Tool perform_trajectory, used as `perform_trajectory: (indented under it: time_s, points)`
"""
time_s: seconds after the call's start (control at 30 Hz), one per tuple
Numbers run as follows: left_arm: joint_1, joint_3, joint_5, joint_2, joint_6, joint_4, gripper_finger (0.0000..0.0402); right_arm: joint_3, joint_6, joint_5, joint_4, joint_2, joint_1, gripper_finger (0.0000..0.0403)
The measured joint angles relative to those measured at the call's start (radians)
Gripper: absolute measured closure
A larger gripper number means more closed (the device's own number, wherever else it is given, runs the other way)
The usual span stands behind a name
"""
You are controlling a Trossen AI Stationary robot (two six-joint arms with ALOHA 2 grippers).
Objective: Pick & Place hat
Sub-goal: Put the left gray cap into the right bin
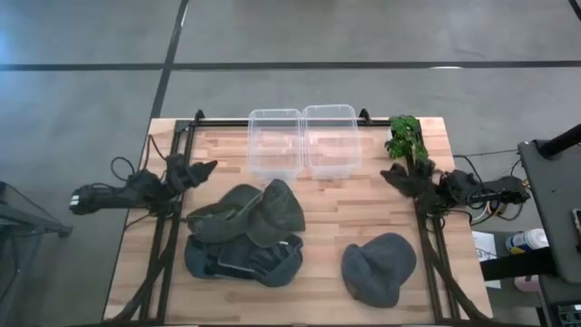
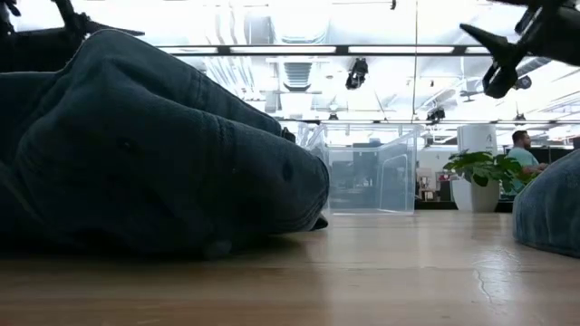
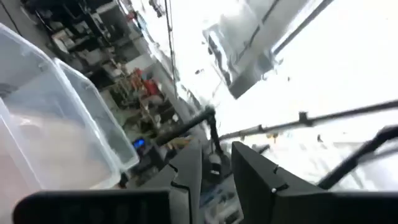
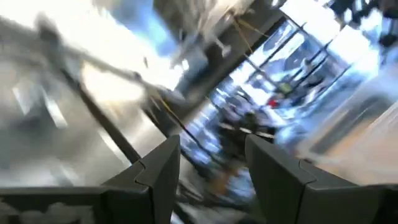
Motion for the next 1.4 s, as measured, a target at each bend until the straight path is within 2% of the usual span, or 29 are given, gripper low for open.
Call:
perform_trajectory:
  time_s: [0.07,0.23,0.3,0.37,0.43,0.5,0.6,0.73,0.83,1.0,1.1,1.2,1.3,1.4]
  points:
    - [0.0,0.0,-0.025,0.0,0.014,0.004,0.0319,0.0,0.088,0.05,0.025,0.0,0.0,0.0226]
    - [0.0,0.0,-0.037,0.0,-0.037,0.019,0.0319,0.0,0.05,0.144,0.049,0.01,0.0,0.0223]
    - [0.0,0.0,-0.003,0.0,-0.093,0.018,0.0319,0.0,0.072,0.116,0.072,0.029,0.0,0.0223]
    - [0.0,0.0,0.074,0.0,-0.134,0.019,0.0319,0.001,0.083,0.088,0.075,0.054,0.001,0.0223]
    - [-0.001,0.0,0.121,0.002,-0.154,0.018,0.0319,0.01,0.179,0.084,0.036,0.09,-0.001,0.0223]
    - [-0.001,0.0,0.129,0.007,-0.178,0.017,0.0319,0.038,0.269,0.029,-0.086,0.142,-0.003,0.0223]
    - [-0.001,0.0,0.132,0.015,-0.182,0.015,0.0319,0.143,0.386,-0.09,-0.435,0.26,0.003,0.0225]
    - [-0.001,0.0,0.173,0.034,-0.207,-0.017,0.0319,0.322,0.379,-0.208,-0.857,0.459,0.008,0.0233]
    - [-0.006,0.005,0.281,0.063,-0.301,-0.118,0.0321,0.434,0.285,-0.256,-0.974,0.603,0.008,0.0234]
    - [-0.041,0.088,0.382,0.191,-0.401,-0.481,0.0343,0.561,0.164,-0.281,-0.983,0.81,0.007,0.0234]
    - [-0.062,0.17,0.493,0.292,-0.366,-0.587,0.0356,0.607,0.114,-0.308,-0.992,0.914,0.007,0.0234]
    - [-0.075,0.287,0.549,0.386,-0.255,-0.637,0.0366,0.639,0.092,-0.331,-1.02,1.003,0.007,0.0234]
    - [-0.076,0.41,0.543,0.478,-0.117,-0.715,0.0371,0.669,0.066,-0.335,-1.045,1.075,0.007,0.0234]
    - [-0.075,0.497,0.49,0.59,-0.005,-0.809,0.0371,0.692,0.027,-0.329,-1.046,1.131,0.006,0.0234]
